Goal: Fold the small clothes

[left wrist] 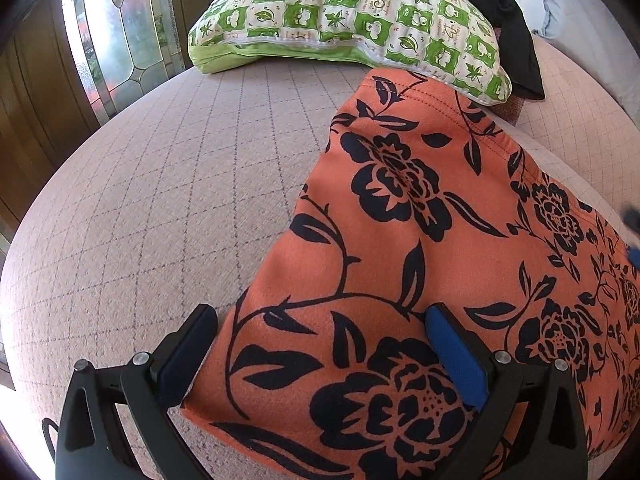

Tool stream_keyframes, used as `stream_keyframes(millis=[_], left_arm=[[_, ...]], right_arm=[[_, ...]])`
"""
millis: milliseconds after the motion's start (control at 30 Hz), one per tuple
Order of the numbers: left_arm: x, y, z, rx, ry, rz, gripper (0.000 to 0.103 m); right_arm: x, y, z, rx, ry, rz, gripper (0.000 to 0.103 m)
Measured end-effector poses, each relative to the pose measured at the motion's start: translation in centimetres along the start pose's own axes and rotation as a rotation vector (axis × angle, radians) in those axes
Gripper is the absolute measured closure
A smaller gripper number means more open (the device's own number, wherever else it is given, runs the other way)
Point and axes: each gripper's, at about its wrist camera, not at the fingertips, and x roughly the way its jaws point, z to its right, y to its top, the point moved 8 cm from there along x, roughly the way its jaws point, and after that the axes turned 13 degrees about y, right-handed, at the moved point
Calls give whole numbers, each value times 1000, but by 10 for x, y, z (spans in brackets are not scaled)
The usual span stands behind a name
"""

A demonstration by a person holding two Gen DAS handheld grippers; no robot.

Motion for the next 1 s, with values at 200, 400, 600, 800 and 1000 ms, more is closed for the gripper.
stream_keyframes(millis=[200,400,600,800,1000], left_arm=[[-2,-1,0,-1,4,11,0],[-3,-2,0,-2,7,20,0],[-2,-1,0,1,-3,21,0],[0,1,0,2,-10,19,0],[-1,0,2,9,-17,24,0]], right_arm=[[-67,-21,79,67,-149,-9,41],[-67,-36,107,73,-209,-53,41],[-32,4,72,-9,-234,-21,41],[24,18,103,14,-393,-116,38],[36,27,31,-97,-218,-84,38]])
